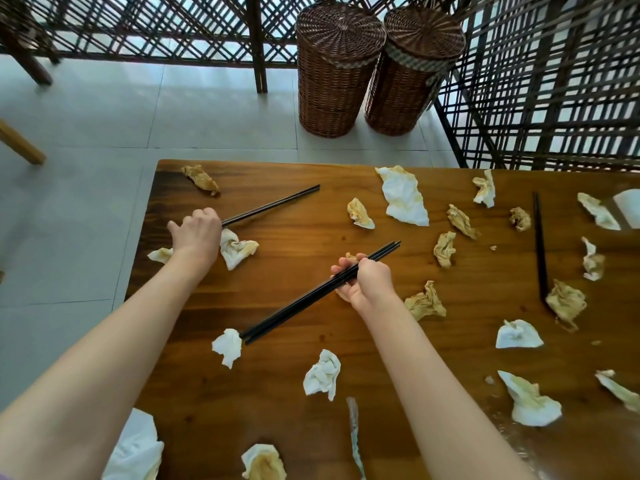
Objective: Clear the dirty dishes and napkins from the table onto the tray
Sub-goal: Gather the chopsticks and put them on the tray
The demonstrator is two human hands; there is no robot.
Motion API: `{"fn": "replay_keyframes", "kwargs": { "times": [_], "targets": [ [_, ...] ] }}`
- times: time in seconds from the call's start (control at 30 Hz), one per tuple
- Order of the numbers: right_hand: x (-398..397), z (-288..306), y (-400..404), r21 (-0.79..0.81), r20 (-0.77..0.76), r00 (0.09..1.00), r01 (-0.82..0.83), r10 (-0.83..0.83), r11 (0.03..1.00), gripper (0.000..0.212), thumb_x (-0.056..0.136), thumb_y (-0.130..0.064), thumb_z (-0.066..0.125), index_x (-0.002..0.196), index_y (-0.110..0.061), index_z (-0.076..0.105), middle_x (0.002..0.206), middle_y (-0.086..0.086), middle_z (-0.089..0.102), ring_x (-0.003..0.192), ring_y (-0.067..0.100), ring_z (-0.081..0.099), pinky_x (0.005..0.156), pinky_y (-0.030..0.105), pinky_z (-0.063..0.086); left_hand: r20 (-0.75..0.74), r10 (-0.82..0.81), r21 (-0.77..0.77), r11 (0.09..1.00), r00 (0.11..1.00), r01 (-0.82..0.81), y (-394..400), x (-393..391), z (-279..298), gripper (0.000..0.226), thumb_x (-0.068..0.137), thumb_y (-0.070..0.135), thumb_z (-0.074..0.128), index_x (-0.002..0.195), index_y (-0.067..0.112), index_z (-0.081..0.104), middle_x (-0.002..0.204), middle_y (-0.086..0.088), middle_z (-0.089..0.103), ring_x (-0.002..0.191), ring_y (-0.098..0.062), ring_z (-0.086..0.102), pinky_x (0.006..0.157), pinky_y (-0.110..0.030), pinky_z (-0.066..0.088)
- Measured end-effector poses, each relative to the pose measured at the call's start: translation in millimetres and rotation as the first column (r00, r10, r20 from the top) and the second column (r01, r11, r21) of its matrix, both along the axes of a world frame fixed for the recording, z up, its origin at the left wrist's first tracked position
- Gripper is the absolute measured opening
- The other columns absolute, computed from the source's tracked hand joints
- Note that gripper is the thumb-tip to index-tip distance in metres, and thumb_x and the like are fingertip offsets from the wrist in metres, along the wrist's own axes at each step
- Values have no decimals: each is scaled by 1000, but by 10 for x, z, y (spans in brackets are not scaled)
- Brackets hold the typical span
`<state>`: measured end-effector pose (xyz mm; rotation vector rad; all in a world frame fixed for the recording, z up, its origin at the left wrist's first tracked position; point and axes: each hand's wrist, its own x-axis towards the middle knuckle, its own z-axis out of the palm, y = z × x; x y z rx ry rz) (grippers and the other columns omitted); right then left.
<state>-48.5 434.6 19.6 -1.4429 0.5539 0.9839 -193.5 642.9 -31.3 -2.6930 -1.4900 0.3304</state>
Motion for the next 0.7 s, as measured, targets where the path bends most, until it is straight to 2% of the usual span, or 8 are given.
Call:
{"fn": "replay_keyframes", "kwargs": {
  "times": [0.07,0.17,0.27,0.37,0.5,0.6,0.7],
  "targets": [
    [0,36,-56,8,5,1000,10,-10,1000,19,98,-5,30,91,-12,46,80,12,57,68,23,60,64,37,50,61,11,-30,1000,998,-9,-54,9,75,30,83,-1,63,110,-1,50,101,-19,59,95,-34,61,81,-47,51],
    [18,88,-172,16,14,999,29,-29,999,20,98,-4,27,92,-12,44,81,12,56,67,23,58,63,38,50,128,27,-71,997,991,-18,-200,22,226,35,81,-6,63,112,-3,49,101,-20,58,93,-33,62,74,-39,53],
    [47,161,-292,32,12,998,61,-61,998,21,98,-2,25,92,-12,43,80,13,55,64,23,57,60,37,50,235,47,-129,991,971,-17,-446,59,444,27,86,-2,59,111,-2,50,102,-20,58,92,-33,61,71,-36,50],
    [103,278,-412,67,8,995,95,-96,993,20,98,-3,26,93,-11,43,78,14,58,63,22,57,60,36,52,362,39,-183,983,931,31,-810,115,699,16,94,10,52,108,5,52,102,-15,58,90,-27,57,66,-31,39],
    [246,491,-623,142,32,994,97,-103,985,18,100,-6,25,98,-12,42,83,15,62,71,25,61,65,38,53,374,-65,-299,936,925,187,-1436,197,1044,5,98,19,44,101,18,48,103,-8,56,83,-16,40,70,-27,34],
    [418,676,-849,230,34,989,134,-145,964,18,102,-8,24,113,-9,37,87,15,59,71,26,61,63,39,51,400,-107,-377,886,910,270,-1919,300,1303,4,98,23,45,98,24,48,98,2,53,85,-13,48,73,-24,41],
    [642,865,-1122,360,6,982,172,-187,917,23,101,-4,23,121,-12,32,88,17,59,71,28,62,65,41,52,394,-115,-371,888,912,272,-2316,455,1509,4,98,23,45,98,26,47,92,6,51,79,-10,50,65,-21,39]
  ]
}}
